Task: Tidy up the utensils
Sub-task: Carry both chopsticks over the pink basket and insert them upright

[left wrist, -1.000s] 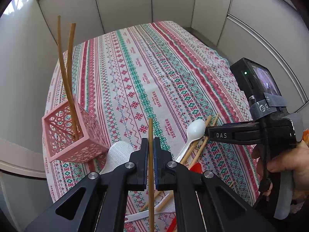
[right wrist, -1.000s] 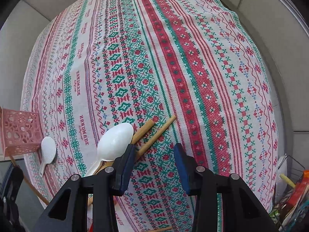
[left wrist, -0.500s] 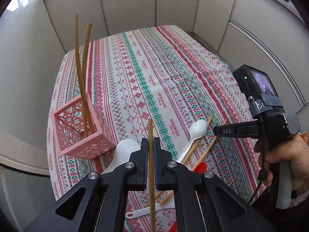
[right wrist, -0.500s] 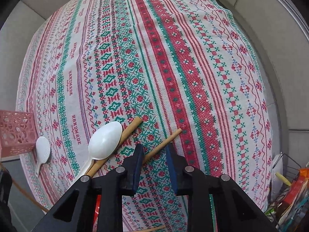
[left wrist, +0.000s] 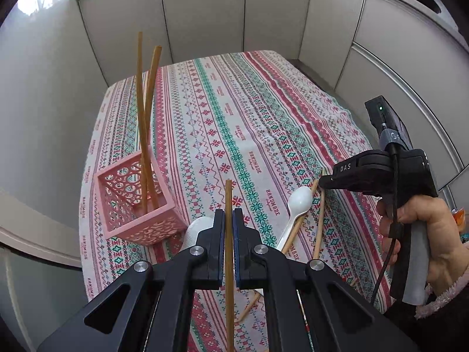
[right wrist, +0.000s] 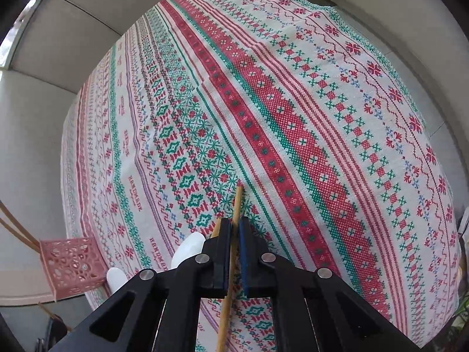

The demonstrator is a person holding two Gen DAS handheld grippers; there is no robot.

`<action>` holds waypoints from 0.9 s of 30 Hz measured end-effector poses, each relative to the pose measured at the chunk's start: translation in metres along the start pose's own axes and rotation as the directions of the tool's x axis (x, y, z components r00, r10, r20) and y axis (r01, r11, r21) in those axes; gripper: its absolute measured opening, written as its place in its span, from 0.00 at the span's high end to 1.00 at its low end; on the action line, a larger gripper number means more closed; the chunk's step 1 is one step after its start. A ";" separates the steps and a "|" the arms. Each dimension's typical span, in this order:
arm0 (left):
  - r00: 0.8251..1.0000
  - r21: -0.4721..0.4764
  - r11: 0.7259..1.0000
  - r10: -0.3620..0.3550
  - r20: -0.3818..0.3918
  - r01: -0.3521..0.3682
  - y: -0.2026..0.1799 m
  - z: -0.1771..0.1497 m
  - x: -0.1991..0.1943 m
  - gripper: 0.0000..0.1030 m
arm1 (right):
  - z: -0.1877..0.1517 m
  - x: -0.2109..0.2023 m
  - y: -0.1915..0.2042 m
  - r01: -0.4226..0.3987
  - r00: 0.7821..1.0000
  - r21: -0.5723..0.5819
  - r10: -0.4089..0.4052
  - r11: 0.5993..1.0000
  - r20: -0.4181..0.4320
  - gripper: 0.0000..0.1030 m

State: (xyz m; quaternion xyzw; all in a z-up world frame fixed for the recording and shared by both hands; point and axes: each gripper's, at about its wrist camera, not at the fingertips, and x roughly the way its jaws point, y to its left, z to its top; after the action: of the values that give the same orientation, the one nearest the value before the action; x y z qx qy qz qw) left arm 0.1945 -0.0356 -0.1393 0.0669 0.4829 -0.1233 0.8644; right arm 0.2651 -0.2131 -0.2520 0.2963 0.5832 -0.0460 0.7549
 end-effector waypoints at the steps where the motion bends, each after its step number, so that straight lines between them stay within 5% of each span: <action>1: 1.000 -0.005 1.000 -0.004 0.008 0.004 0.002 0.001 -0.003 0.95 | 0.000 -0.007 0.002 -0.010 1.000 -0.011 0.010 1.000 0.012 0.95; 9: 0.993 -0.053 0.998 -0.036 0.109 0.042 0.016 0.005 -0.041 0.95 | -0.022 -0.090 0.018 -0.071 0.984 -0.201 0.101 0.977 0.146 0.95; 16: 0.970 -0.074 0.996 -0.035 0.241 0.055 0.020 0.006 -0.087 0.96 | -0.060 -0.161 0.036 -0.110 0.940 -0.361 0.215 0.926 0.264 0.95; 22: 0.929 -0.097 0.993 -0.023 0.370 0.064 0.025 0.005 -0.129 0.96 | -0.075 -0.196 0.050 -0.138 0.896 -0.425 0.296 0.895 0.332 0.95; 27: 0.870 -0.108 0.994 0.024 0.492 0.034 0.026 0.003 -0.167 0.96 | -0.080 -0.221 0.058 -0.152 0.857 -0.468 0.352 0.870 0.376 0.95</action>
State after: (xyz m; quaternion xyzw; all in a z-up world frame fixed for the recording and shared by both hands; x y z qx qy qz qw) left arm 0.1199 0.0140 0.0044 -0.0171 0.2530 -0.1108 0.9609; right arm 0.1513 -0.1863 -0.0399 0.1827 0.3436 0.1158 0.9139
